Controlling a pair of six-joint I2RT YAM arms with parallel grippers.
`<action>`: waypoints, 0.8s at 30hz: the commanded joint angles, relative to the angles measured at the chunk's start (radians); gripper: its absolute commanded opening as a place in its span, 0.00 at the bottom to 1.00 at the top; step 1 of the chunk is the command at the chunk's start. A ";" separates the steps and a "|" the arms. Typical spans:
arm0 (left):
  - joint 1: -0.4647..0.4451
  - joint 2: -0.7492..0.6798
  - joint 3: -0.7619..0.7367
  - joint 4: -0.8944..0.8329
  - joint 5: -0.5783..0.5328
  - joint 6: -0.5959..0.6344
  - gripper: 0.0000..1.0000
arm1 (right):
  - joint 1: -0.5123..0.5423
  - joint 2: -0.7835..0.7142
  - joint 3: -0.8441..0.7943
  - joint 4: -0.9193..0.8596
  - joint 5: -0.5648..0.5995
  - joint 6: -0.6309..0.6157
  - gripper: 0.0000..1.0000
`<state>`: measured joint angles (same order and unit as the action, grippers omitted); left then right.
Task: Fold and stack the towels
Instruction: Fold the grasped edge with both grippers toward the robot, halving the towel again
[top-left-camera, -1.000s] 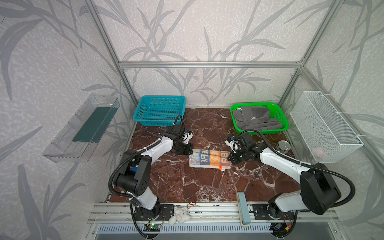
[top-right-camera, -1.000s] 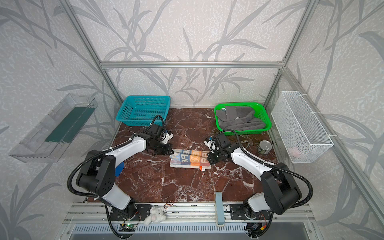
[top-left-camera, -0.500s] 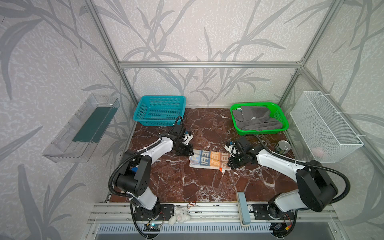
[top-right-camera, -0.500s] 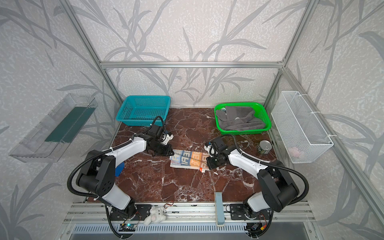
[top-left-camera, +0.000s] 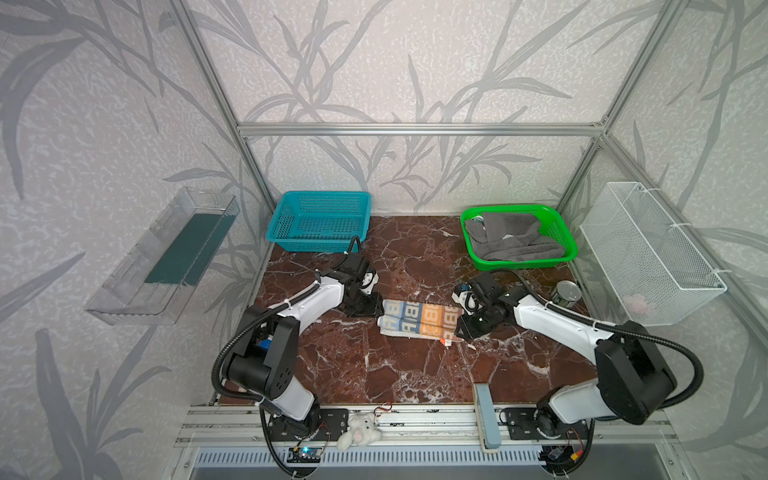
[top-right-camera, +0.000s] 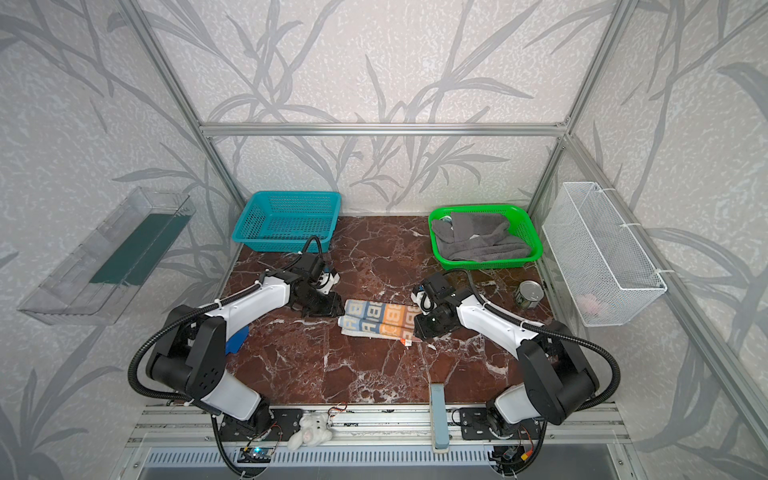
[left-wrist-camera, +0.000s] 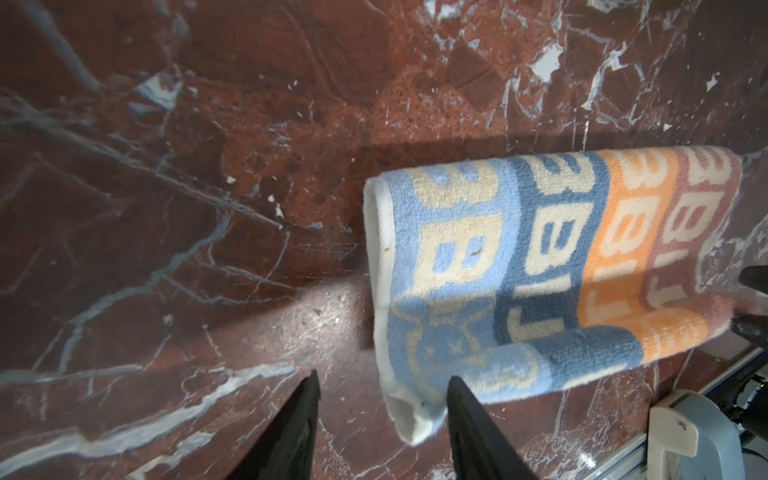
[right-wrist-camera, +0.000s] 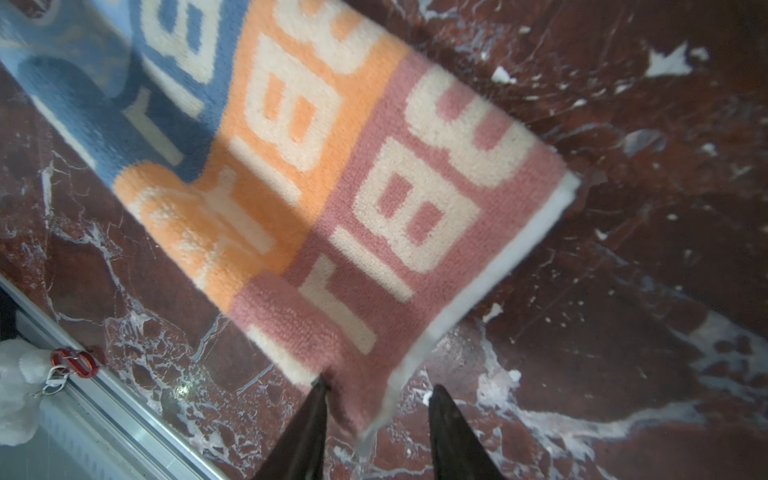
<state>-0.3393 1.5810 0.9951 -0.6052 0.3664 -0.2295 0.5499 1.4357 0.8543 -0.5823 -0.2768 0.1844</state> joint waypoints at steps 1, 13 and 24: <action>0.002 -0.047 0.049 -0.037 -0.048 -0.014 0.66 | 0.002 -0.079 0.036 -0.036 0.032 -0.019 0.46; -0.009 -0.006 0.103 0.040 0.167 -0.056 0.41 | 0.003 0.058 0.102 0.060 -0.159 0.036 0.27; -0.010 0.116 0.056 0.079 0.154 -0.100 0.20 | -0.002 0.265 0.213 -0.100 -0.013 0.031 0.19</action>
<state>-0.3470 1.6794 1.0626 -0.5339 0.5110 -0.3141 0.5499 1.6855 1.0317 -0.6281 -0.3313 0.2173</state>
